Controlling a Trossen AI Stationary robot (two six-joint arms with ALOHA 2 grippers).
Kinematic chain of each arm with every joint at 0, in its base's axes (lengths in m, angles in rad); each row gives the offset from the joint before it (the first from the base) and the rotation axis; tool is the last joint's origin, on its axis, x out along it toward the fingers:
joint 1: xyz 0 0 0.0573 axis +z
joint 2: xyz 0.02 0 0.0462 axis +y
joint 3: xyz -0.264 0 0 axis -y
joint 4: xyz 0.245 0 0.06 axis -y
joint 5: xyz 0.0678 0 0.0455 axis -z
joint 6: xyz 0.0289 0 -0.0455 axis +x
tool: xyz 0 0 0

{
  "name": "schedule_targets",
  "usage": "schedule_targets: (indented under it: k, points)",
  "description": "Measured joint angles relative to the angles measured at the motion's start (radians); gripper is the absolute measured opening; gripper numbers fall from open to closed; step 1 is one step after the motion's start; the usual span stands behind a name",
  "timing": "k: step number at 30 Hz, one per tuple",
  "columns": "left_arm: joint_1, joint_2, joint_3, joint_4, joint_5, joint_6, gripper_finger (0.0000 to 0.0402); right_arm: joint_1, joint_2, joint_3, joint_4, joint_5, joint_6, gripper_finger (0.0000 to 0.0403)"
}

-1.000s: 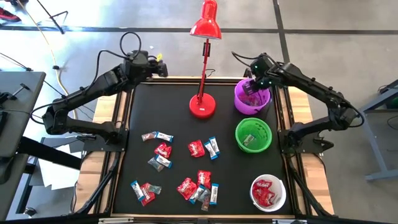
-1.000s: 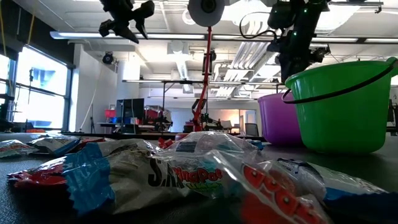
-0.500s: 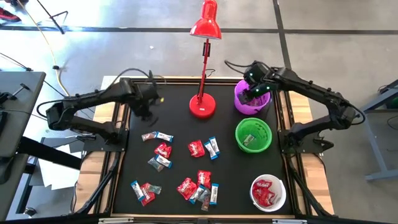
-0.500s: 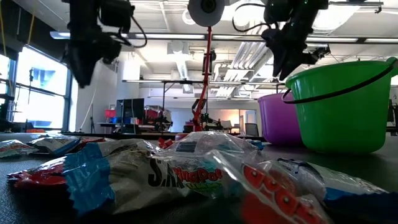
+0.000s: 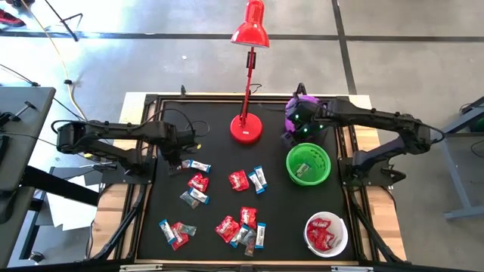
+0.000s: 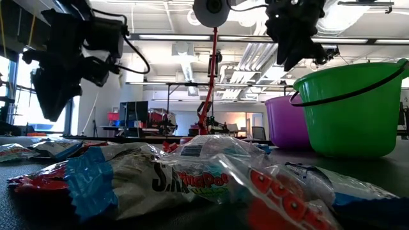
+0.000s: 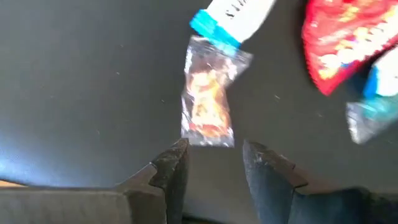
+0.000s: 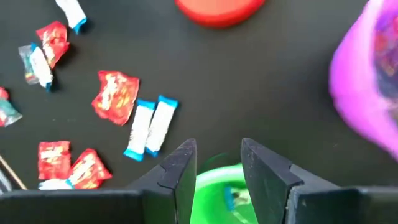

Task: Organize candy in baskets
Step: Put the orange gummy into the violet bucket

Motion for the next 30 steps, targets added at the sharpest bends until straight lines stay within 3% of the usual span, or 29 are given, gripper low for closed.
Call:
schedule_targets:
  k: [8, 16, 30]
  points:
    - [-0.011, 0.017, -0.022, 0.075, -0.031, -0.077, 0.0145, 0.138, 0.000, 0.000, 0.000, 0.073, 0.115, 0.0121]
    - [-0.014, 0.084, -0.022, 0.133, -0.115, -0.277, 0.0145, 0.238, 0.000, 0.000, 0.001, 0.166, 0.193, 0.0121]
    - [-0.024, 0.281, -0.018, 0.143, -0.078, -0.302, 0.0145, 0.254, 0.000, 0.000, 0.001, 0.185, 0.192, 0.0121]
